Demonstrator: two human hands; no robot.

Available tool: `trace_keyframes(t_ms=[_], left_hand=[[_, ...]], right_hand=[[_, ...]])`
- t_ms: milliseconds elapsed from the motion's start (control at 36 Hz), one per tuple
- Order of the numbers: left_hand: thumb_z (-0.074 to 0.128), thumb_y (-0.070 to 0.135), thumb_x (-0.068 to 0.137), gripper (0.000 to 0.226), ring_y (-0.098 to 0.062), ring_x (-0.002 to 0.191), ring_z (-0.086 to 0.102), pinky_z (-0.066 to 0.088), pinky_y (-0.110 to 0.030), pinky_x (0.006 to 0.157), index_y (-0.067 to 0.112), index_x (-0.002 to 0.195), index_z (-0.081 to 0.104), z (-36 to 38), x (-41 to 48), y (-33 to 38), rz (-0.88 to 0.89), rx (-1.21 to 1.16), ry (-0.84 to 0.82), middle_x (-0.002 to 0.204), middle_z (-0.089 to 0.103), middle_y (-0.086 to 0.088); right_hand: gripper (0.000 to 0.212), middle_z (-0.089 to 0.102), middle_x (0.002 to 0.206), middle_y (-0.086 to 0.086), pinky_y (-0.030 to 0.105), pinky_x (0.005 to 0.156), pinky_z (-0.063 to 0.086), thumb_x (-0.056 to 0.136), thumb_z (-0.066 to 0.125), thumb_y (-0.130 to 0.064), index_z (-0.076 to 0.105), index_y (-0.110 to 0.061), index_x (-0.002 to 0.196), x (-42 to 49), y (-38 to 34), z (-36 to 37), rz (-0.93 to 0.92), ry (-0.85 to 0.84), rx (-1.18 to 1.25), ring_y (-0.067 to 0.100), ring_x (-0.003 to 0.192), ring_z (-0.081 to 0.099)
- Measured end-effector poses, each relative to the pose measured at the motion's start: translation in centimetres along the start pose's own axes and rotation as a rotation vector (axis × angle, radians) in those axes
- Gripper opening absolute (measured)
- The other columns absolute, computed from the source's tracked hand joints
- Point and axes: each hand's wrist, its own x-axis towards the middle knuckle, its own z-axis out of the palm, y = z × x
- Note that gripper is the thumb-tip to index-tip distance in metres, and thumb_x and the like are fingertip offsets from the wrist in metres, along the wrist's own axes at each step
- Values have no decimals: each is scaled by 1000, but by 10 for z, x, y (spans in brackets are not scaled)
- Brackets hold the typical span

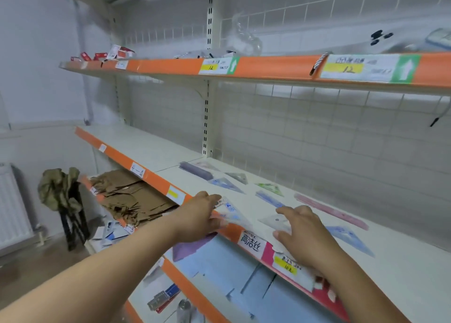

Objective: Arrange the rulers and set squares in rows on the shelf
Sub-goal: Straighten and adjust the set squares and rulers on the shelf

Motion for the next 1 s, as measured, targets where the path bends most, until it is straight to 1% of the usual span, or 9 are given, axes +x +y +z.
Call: trace_keyframes(t_ms=[56, 167, 361, 528, 583, 667, 722, 861, 1000], left_hand=[[56, 45, 92, 66, -26, 120, 45, 38, -33, 102, 17, 146, 29, -4, 18, -7, -3, 0, 5, 127, 41, -8], [56, 44, 92, 63, -24, 118, 46, 38, -30, 100, 18, 144, 32, 0, 48, -17, 15, 3, -19, 125, 41, -7], [57, 41, 92, 69, -20, 128, 41, 32, -25, 103, 17, 149, 26, 16, 94, -20, 104, -6, -112, 137, 39, -6], [59, 44, 90, 56, -19, 116, 50, 37, -24, 94, 19, 137, 41, 26, 131, -17, 248, 3, -189, 128, 45, -5], [60, 45, 89, 56, -18, 115, 50, 37, -24, 93, 20, 136, 41, 30, 142, -16, 302, 11, -224, 129, 46, -5], [60, 46, 89, 67, -18, 120, 48, 36, -23, 99, 19, 145, 33, 35, 156, -12, 372, 27, -285, 132, 43, -4], [60, 48, 88, 67, -18, 118, 48, 36, -23, 98, 20, 144, 34, 38, 164, -10, 428, 51, -312, 128, 42, -3], [60, 53, 86, 63, -19, 116, 44, 37, -27, 101, 21, 137, 43, 45, 181, -11, 528, 100, -340, 123, 42, -3], [57, 58, 85, 54, -22, 114, 43, 38, -30, 99, 23, 125, 50, 54, 193, -15, 560, 159, -359, 118, 42, -5]], right_hand=[[56, 31, 140, 1, 32, 104, 37, 94, 51, -43, 29, -34, 144, 16, 1, 1, 4, -4, 0, 19, 132, 32], [55, 33, 140, 1, 32, 103, 38, 93, 52, -43, 31, -35, 143, 38, 9, 3, 28, -22, -15, 19, 131, 35], [51, 36, 134, 0, 32, 99, 41, 92, 51, -42, 33, -35, 139, 56, 26, 10, 119, -69, -66, 19, 125, 38], [51, 40, 128, 0, 30, 93, 43, 91, 53, -42, 35, -35, 138, 59, 34, 14, 228, -69, -58, 18, 118, 43], [52, 41, 127, -1, 30, 92, 43, 90, 54, -42, 36, -35, 138, 58, 35, 15, 268, -55, -64, 17, 116, 44], [53, 41, 127, -3, 30, 94, 43, 88, 58, -41, 39, -36, 138, 54, 36, 19, 333, -57, -45, 16, 118, 43], [54, 42, 127, -4, 30, 94, 42, 87, 61, -41, 40, -37, 137, 51, 37, 21, 376, -60, -31, 15, 119, 43], [57, 40, 135, -4, 29, 100, 39, 86, 65, -39, 41, -38, 138, 49, 33, 27, 461, -60, -10, 16, 127, 39], [55, 40, 131, -6, 28, 105, 35, 84, 68, -31, 47, -40, 134, 43, 36, 28, 492, -148, 66, 15, 127, 38]])
